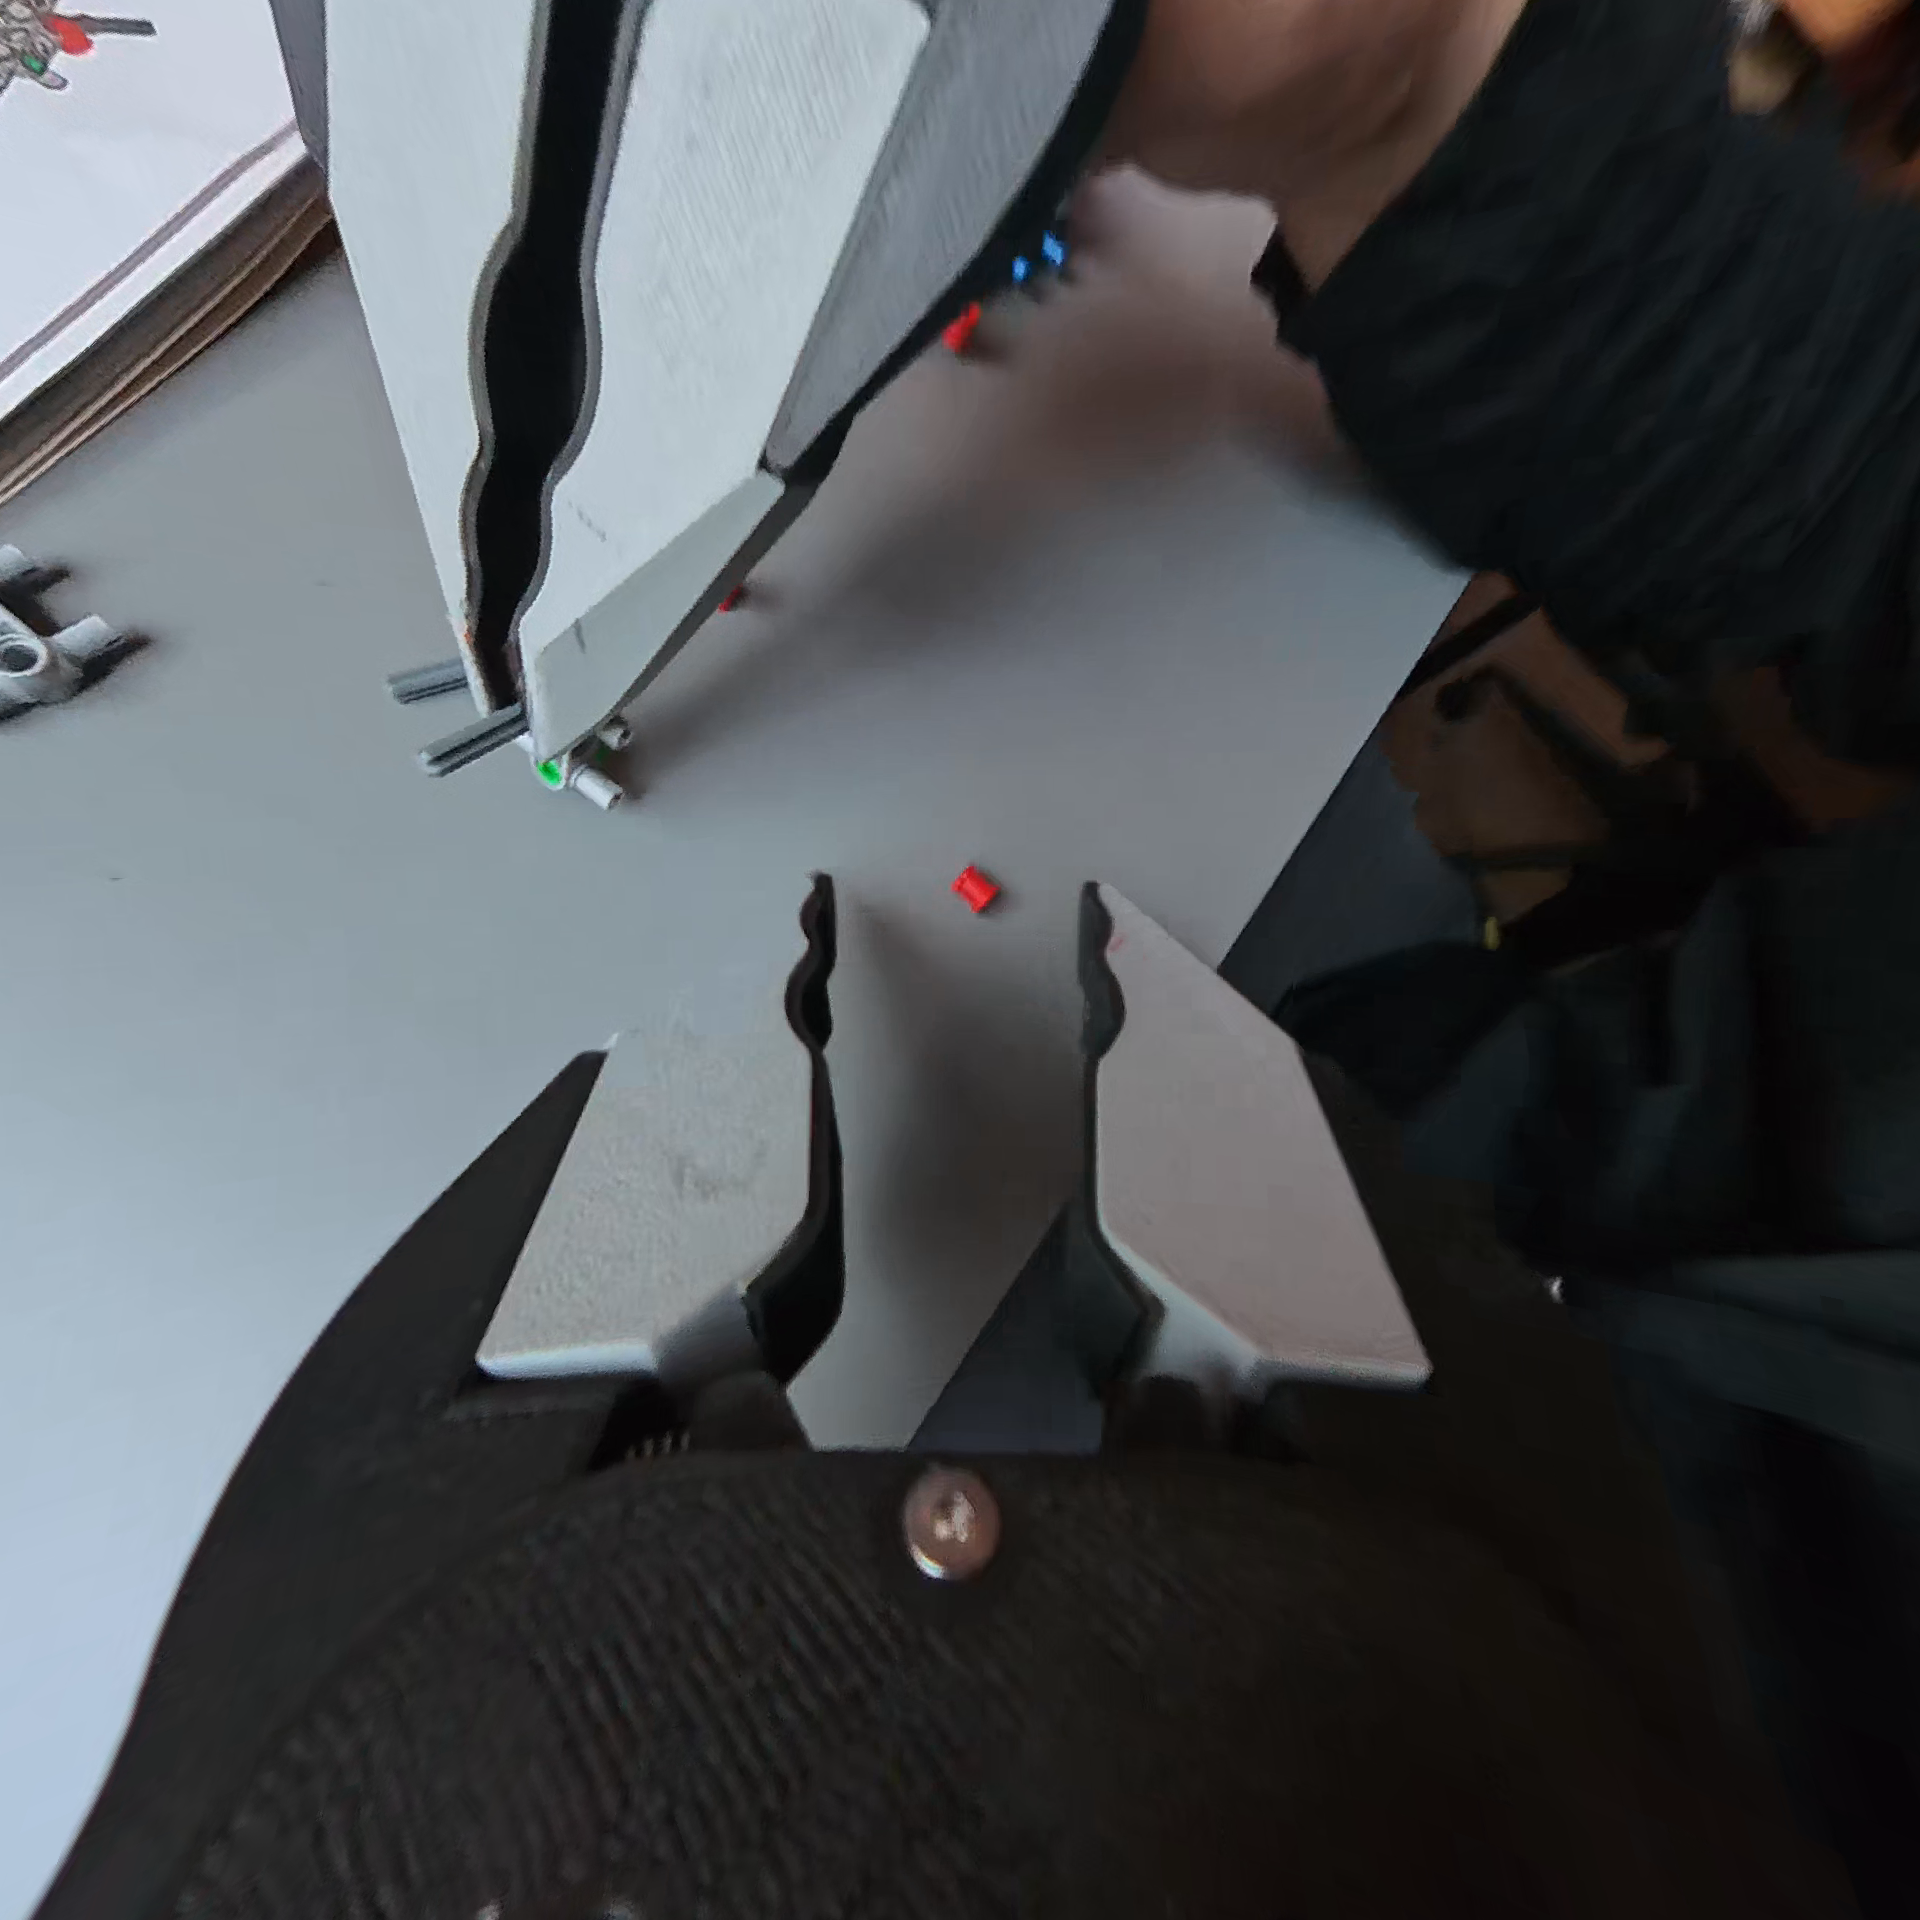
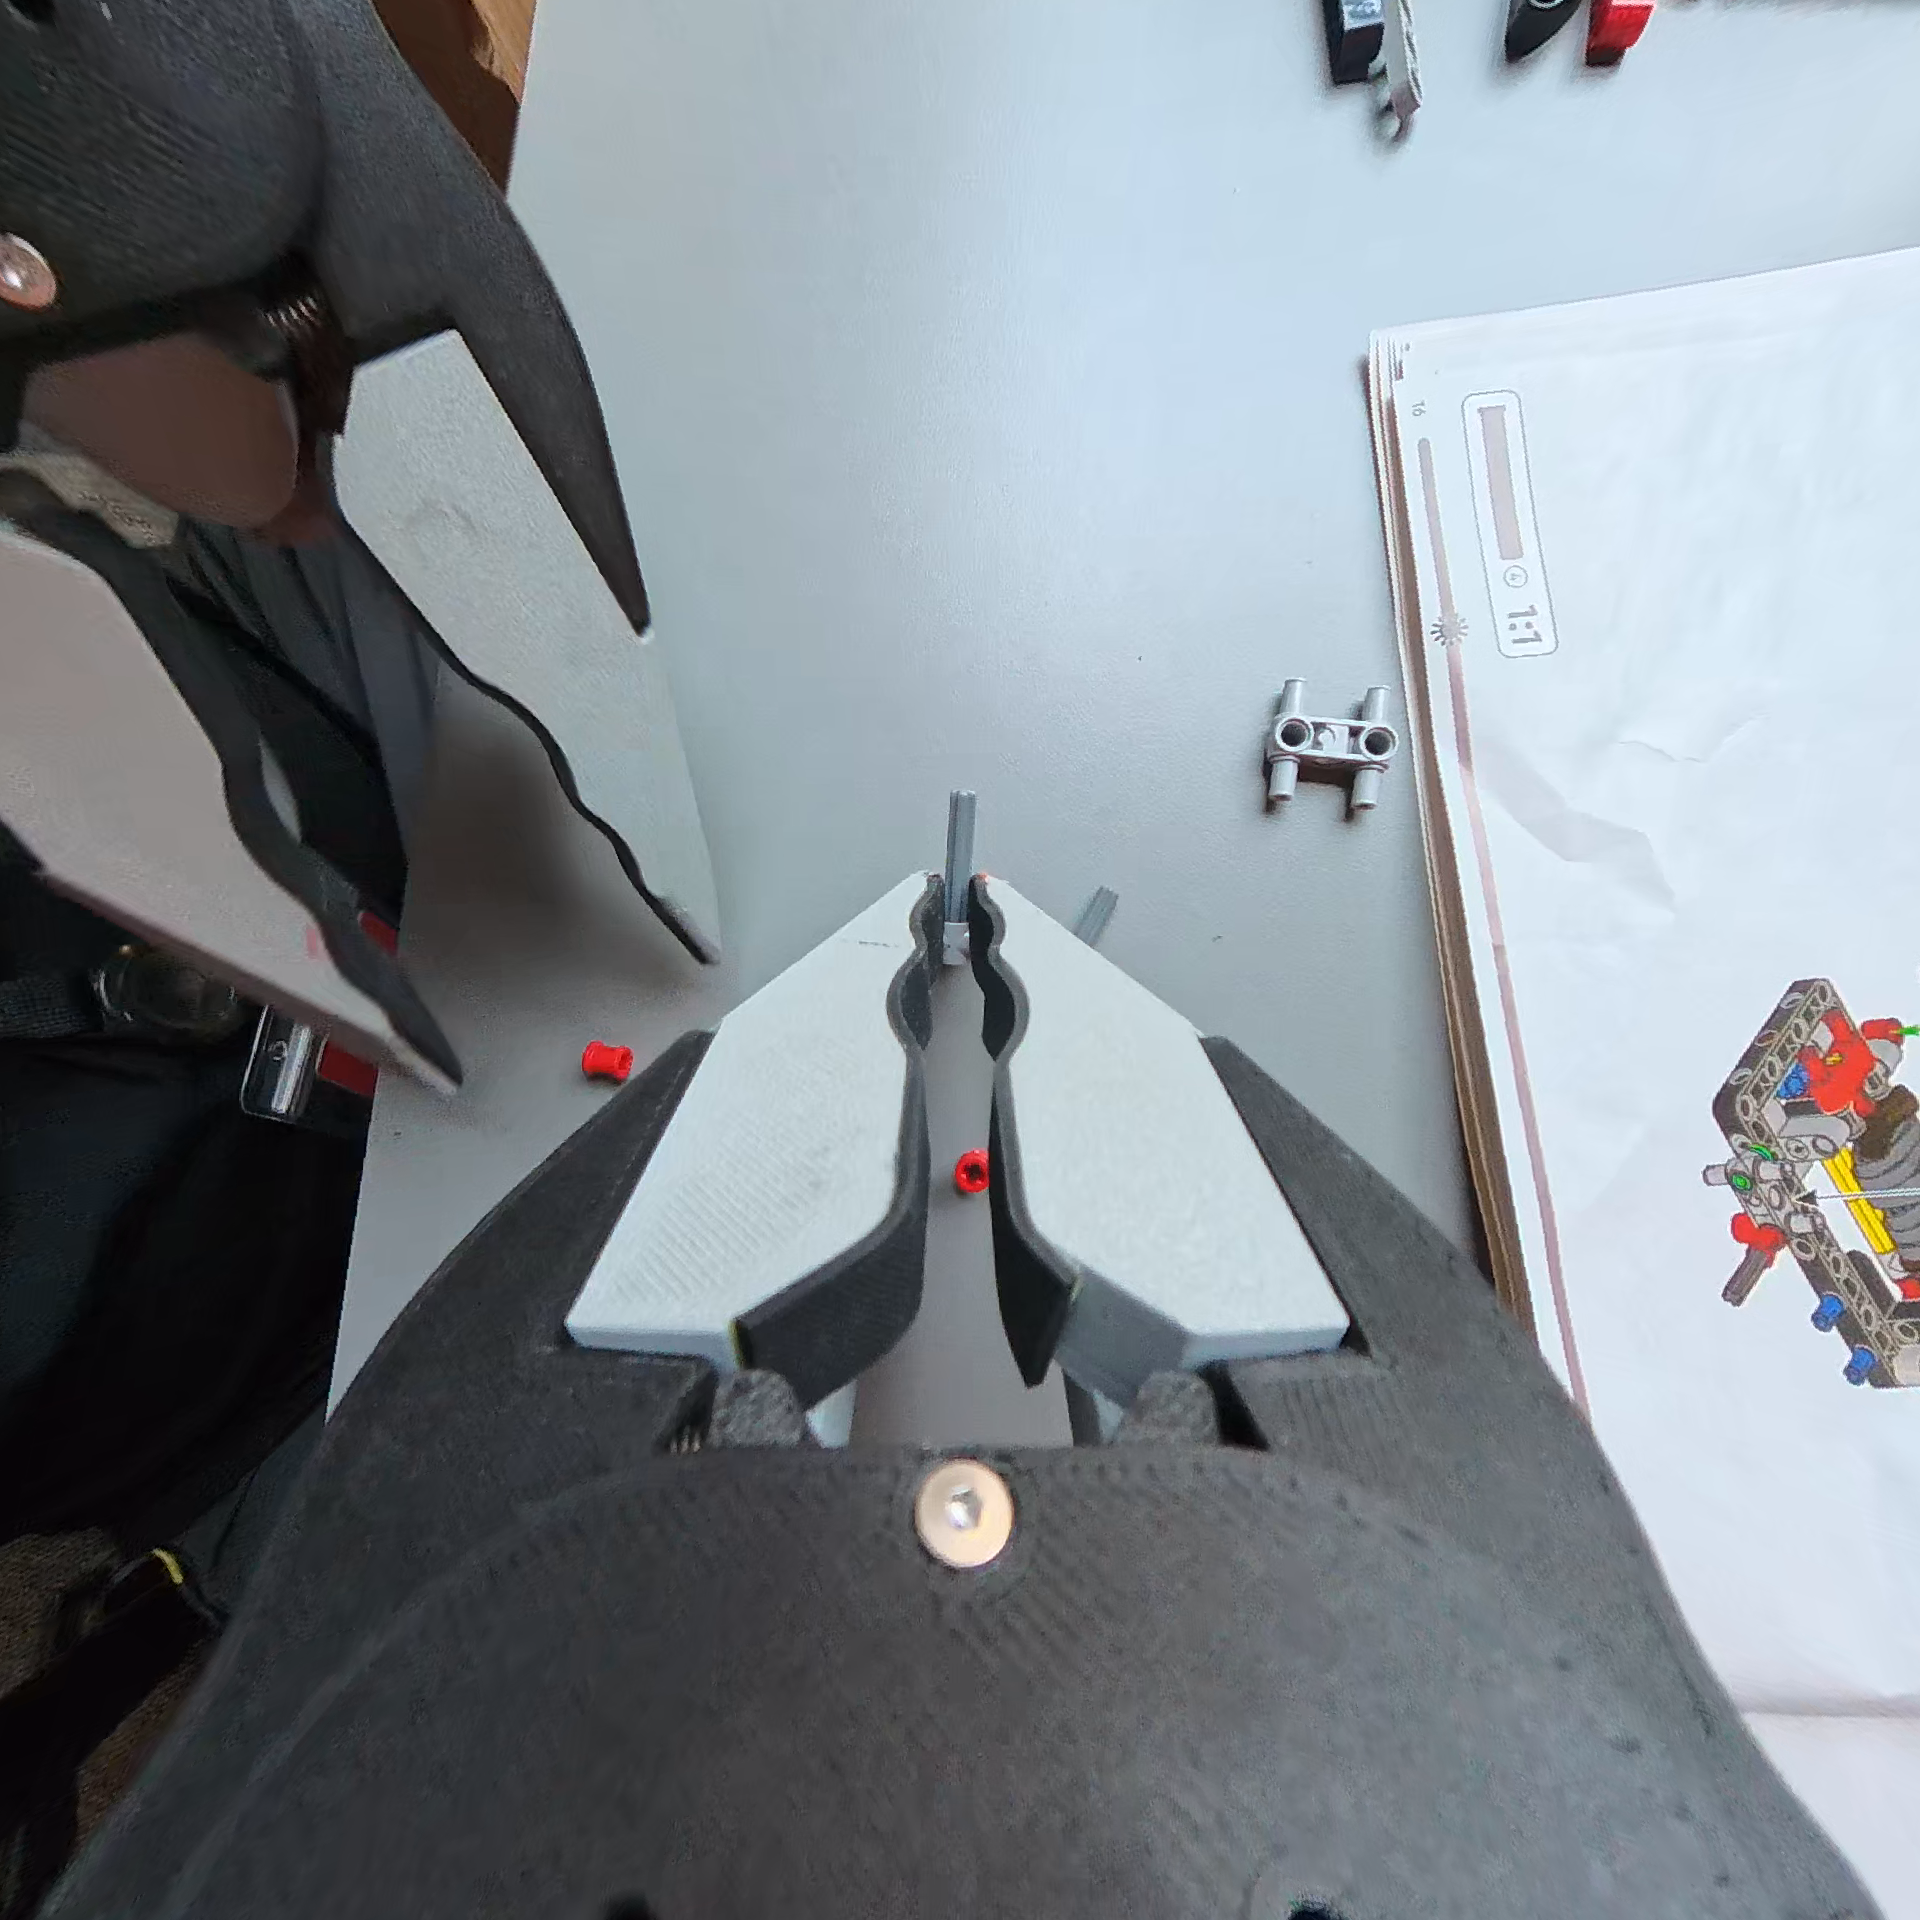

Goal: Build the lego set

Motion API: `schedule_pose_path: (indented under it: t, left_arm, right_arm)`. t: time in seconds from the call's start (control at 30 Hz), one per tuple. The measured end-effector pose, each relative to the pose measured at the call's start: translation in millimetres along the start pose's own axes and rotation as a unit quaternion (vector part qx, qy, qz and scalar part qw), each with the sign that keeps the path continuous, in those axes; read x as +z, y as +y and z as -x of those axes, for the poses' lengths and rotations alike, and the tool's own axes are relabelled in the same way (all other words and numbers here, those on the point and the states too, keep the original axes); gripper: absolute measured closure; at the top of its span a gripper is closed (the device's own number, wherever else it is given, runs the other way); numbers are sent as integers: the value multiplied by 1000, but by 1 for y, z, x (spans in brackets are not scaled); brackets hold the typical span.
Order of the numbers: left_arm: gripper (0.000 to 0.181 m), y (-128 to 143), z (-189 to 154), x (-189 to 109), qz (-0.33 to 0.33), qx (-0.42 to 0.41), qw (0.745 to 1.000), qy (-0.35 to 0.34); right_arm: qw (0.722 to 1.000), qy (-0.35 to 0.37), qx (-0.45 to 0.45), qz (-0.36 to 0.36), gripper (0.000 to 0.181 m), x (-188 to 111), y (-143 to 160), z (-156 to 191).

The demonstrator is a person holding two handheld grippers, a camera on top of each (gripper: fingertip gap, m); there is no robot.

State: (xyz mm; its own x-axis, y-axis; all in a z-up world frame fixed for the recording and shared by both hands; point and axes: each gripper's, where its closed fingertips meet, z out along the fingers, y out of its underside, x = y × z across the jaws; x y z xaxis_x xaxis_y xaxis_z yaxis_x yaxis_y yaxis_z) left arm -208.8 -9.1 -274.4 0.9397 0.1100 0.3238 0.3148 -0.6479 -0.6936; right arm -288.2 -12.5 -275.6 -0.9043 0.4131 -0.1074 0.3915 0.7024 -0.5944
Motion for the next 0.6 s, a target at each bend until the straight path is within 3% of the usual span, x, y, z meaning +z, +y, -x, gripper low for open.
schedule_pose_path:
  t: [0.13,0.3,0.37,0.43,0.6]
  left_arm:
    - [134,-9,2,13,-28,-23,999,-26]
    - [149,-9,-7,32,-27,-8,999,-43]
    - [152,-7,-6,33,-28,15,997,-72]
    - [169,-4,-2,32,-25,40,994,-98]
    - [169,3,5,21,-27,77,989,-127]
  right_arm:
    - [1000,3,-1,0,179,-2,0,-1]
    - [1000,6,-2,-2,179,-6,1,-1]
    - [1000,9,-2,-2,179,-8,1,-2]
    - [1000,8,-2,-7,179,-10,1,-2]
    - [1000,9,2,-15,179,-16,1,-4]
